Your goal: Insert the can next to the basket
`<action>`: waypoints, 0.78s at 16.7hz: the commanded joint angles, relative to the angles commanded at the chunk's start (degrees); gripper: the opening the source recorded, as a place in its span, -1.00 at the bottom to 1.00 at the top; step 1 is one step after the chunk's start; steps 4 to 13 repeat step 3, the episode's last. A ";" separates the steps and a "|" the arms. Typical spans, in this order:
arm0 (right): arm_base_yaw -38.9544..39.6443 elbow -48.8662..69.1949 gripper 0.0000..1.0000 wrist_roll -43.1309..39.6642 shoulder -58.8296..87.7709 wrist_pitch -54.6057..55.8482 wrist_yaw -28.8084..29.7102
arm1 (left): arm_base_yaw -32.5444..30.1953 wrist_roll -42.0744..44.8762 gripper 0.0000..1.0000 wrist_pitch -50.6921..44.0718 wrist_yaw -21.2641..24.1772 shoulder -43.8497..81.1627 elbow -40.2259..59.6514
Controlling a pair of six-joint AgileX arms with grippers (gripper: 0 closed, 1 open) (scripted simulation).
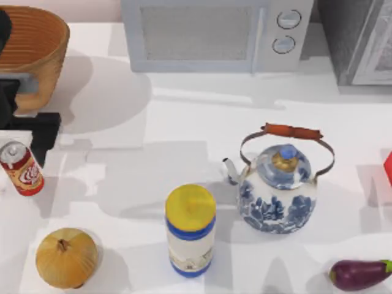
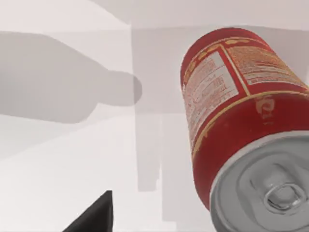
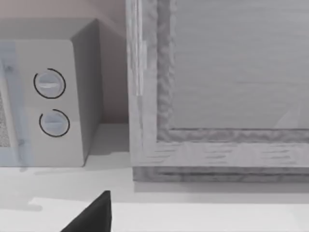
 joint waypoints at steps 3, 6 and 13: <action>0.00 0.00 1.00 0.00 0.00 0.00 0.00 | 0.02 -0.13 1.00 0.89 0.51 -1.62 1.65; 0.00 0.00 1.00 0.00 0.00 0.00 0.00 | 0.02 -0.13 1.00 0.89 0.51 -1.62 1.65; 0.00 0.00 1.00 0.00 0.00 0.00 0.00 | 0.02 -0.13 1.00 0.89 0.51 -1.62 1.65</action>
